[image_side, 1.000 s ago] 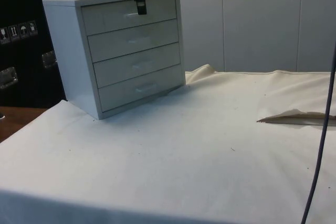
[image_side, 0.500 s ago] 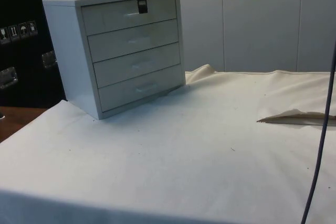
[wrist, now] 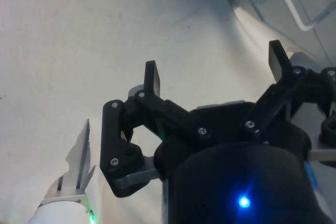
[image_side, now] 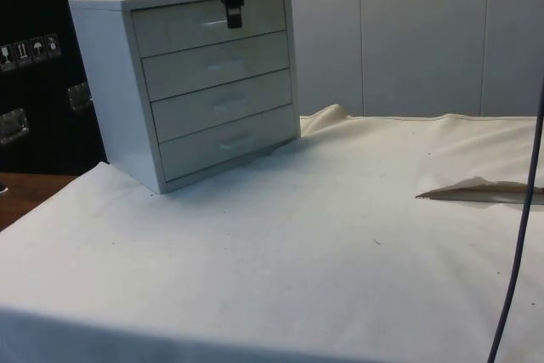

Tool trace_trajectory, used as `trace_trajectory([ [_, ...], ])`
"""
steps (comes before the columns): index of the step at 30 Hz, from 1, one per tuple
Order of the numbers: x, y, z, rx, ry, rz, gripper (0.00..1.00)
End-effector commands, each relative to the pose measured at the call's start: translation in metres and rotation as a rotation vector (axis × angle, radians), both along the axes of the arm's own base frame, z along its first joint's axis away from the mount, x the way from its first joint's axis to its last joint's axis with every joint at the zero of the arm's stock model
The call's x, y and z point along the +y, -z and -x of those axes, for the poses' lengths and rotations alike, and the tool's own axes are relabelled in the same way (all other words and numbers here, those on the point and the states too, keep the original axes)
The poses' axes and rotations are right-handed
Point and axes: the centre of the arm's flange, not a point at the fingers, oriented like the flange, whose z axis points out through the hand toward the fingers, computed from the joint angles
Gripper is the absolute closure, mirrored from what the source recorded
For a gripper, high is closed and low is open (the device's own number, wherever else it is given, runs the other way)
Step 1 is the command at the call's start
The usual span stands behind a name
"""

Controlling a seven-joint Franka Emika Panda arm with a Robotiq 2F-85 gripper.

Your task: Open the drawer, then close it.

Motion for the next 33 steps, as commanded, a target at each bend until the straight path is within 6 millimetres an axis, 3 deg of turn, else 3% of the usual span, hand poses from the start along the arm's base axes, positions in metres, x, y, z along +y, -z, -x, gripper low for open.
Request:
trace_trajectory([
  [1,0.000,-0.001,0.002,-0.016,-0.016,0.002,0.00],
  [33,0.008,-0.001,0.014,-0.074,-0.114,0.084,0.00],
])
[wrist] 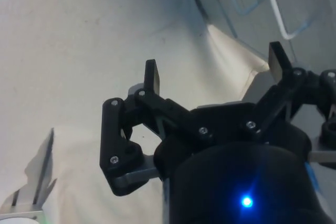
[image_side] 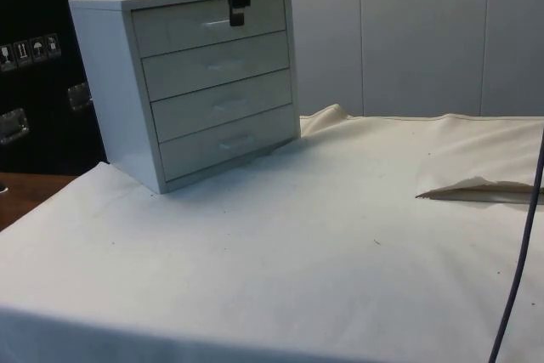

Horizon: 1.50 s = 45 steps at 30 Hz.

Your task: Open the drawer, then close it.

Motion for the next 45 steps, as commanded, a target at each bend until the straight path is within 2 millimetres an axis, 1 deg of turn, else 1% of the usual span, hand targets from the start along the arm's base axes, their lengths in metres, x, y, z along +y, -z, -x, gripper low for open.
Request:
trace_trajectory([
  [1,0.002,-0.001,0.000,-0.018,-0.011,0.018,0.00],
  [12,0.012,0.005,0.002,-0.033,-0.047,0.073,0.00],
  [13,0.010,0.004,0.002,-0.016,-0.037,0.060,0.00],
  [18,0.016,0.010,0.005,-0.044,-0.062,0.091,0.00],
  [31,0.018,0.020,0.009,-0.063,-0.084,0.132,0.00],
  [39,0.018,0.020,0.014,-0.095,-0.108,0.181,0.00],
  [45,0.020,0.024,0.017,-0.106,-0.120,0.222,0.00],
])
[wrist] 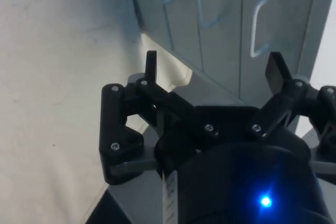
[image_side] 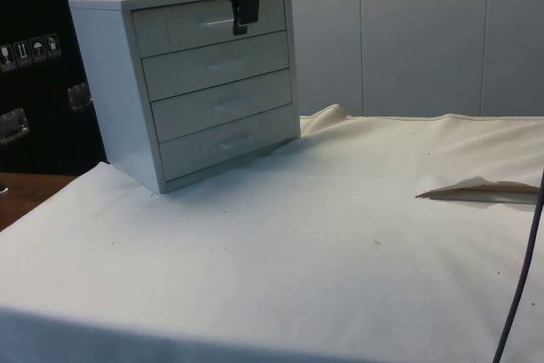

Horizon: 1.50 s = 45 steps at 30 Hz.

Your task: Open the drawer, then close it.

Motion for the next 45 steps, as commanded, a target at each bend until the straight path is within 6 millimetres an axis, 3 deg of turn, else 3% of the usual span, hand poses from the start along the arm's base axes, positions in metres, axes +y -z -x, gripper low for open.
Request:
trace_trajectory([
  [1,0.002,0.000,0.001,-0.012,-0.007,0.016,0.00],
  [18,-0.002,0.020,-0.001,-0.034,0.003,0.078,0.00],
  [45,-0.007,0.044,-0.020,-0.078,0.041,0.159,0.00],
])
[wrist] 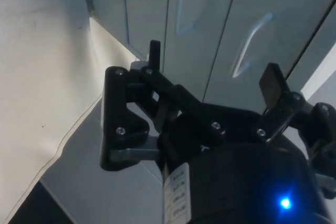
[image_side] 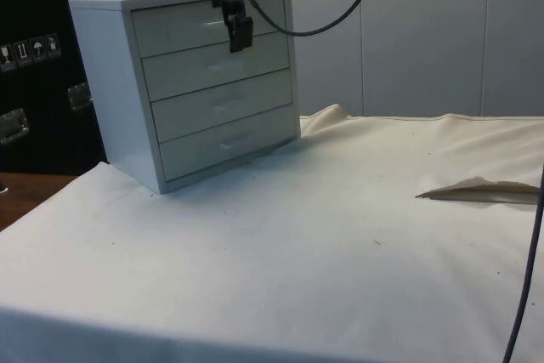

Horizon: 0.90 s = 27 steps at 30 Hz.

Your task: Open the drawer, then close it.

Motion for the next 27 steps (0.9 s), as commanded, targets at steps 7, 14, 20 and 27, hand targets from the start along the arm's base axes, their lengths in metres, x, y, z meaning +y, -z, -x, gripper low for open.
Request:
trace_trajectory([
  [7,-0.009,0.008,-0.004,-0.022,0.003,-0.016,0.00],
  [14,-0.015,0.012,-0.009,-0.044,0.014,-0.038,0.00],
  [20,-0.018,0.012,-0.010,-0.055,0.024,-0.043,0.00],
  [27,-0.022,0.014,-0.011,-0.072,0.040,-0.055,0.00],
])
